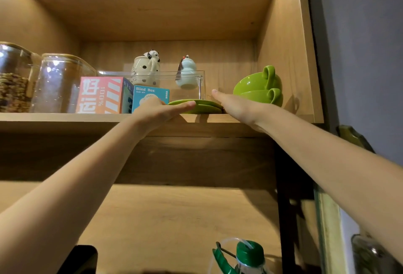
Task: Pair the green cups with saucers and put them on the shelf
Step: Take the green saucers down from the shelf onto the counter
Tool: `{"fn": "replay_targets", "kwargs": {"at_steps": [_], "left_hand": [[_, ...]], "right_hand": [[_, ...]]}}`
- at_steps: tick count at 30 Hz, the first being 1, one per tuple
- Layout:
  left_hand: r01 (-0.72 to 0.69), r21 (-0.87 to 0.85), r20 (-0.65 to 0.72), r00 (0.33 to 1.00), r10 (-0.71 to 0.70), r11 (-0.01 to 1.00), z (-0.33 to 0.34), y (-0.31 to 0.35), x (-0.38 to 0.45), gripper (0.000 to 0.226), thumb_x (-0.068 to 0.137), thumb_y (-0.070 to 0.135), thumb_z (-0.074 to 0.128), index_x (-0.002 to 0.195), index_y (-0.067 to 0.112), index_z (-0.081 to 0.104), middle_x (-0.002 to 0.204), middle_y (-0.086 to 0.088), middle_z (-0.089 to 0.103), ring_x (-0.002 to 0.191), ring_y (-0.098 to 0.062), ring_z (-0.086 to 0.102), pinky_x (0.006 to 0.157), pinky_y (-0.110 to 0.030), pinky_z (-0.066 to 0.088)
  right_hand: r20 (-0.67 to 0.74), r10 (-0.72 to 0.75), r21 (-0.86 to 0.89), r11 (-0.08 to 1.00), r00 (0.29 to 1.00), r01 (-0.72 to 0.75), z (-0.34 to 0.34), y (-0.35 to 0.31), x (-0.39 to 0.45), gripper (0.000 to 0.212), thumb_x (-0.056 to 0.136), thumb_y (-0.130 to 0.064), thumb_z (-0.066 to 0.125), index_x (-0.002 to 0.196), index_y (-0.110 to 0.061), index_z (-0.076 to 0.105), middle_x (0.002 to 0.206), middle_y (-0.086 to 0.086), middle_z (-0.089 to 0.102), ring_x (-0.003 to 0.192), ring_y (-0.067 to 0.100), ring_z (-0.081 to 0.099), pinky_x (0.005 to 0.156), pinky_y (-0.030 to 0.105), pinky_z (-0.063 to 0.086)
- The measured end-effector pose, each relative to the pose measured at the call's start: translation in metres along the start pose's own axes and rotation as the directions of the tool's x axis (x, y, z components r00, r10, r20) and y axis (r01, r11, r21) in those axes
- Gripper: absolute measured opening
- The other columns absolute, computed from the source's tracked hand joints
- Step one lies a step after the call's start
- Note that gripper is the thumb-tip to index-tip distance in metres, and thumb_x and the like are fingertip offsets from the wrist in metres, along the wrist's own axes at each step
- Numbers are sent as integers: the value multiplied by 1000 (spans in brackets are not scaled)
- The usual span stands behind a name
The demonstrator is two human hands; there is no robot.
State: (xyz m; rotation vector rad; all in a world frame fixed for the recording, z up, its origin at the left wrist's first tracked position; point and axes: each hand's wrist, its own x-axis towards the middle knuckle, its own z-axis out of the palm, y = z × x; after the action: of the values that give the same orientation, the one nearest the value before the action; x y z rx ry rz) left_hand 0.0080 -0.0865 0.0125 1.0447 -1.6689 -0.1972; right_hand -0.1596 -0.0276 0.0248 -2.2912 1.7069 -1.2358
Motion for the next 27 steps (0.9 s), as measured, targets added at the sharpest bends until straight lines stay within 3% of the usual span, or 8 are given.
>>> {"fn": "replay_targets", "kwargs": {"at_steps": [4, 10, 12, 14, 17, 19, 23, 27], "left_hand": [[-15, 0, -46, 999, 15, 1000, -1, 3, -7, 73, 64, 66, 58, 88, -3, 64, 81, -10, 55, 66, -9, 45, 58, -21, 35], [-29, -90, -170, 985, 13, 995, -6, 24, -25, 62, 58, 60, 69, 77, 2, 61, 58, -3, 43, 57, -12, 41, 51, -23, 30], [-39, -180, -165, 986, 9, 983, -9, 29, -31, 57, 55, 56, 74, 74, 5, 57, 71, -7, 55, 68, -15, 52, 59, -24, 40], [-60, -272, -173, 985, 13, 961, -13, 35, -35, 65, 44, 58, 79, 78, 5, 60, 87, -13, 65, 85, -22, 61, 76, -36, 52], [-109, -307, -226, 973, 39, 945, -21, 44, -47, 92, 20, 67, 75, 80, -3, 66, 70, -11, 60, 73, -20, 60, 85, -46, 55], [-115, -336, -225, 974, 39, 935, -23, 49, -56, 88, 16, 67, 74, 72, -1, 66, 62, -8, 54, 67, -19, 57, 83, -43, 54], [-117, -393, -202, 979, 39, 912, -22, 50, -84, 77, 31, 61, 81, 72, -3, 65, 73, -13, 58, 76, -21, 58, 80, -37, 53], [-163, -322, -201, 974, 102, 933, -17, 41, -128, 67, 50, 54, 78, 81, -5, 68, 79, -24, 68, 71, -20, 56, 64, -33, 45]], "right_hand": [[-19, 55, 101, 993, 998, -53, 0, 1, -7, 62, 97, -47, 15, 147, -10, 19, 157, 7, 17, 145, 20, 16, 116, 33, 9], [-55, 123, 282, 954, 991, -102, -6, -2, -19, 65, 95, -52, 18, 146, -13, 24, 155, 5, 24, 144, 19, 20, 119, 36, 12], [-57, 139, 356, 928, 989, -110, -7, -5, -24, 67, 93, -54, 19, 146, -12, 24, 144, 2, 36, 143, 20, 22, 119, 38, 12], [-48, 149, 453, 885, 988, -112, -9, -7, -29, 70, 92, -55, 21, 146, -11, 19, 135, 0, 38, 143, 21, 23, 119, 38, 12], [-12, 138, 651, 753, 990, -97, -12, -12, -45, 65, 95, -48, 25, 148, -12, 12, 156, 6, 21, 144, 24, 19, 118, 39, 11], [-4, 136, 794, 602, 991, -79, -15, -18, -59, 62, 97, -43, 29, 148, -11, 13, 156, 8, 20, 142, 26, 25, 117, 40, 14], [-35, 187, 933, 359, 982, -35, -16, -25, -84, 57, 98, -32, 34, 144, -3, 21, 155, 14, 23, 138, 33, 33, 116, 45, 20], [-40, 274, 967, 253, 961, -32, -3, -16, -112, 47, 97, -23, 39, 137, 1, 34, 151, 18, 31, 135, 36, 37, 115, 50, 23]]}}
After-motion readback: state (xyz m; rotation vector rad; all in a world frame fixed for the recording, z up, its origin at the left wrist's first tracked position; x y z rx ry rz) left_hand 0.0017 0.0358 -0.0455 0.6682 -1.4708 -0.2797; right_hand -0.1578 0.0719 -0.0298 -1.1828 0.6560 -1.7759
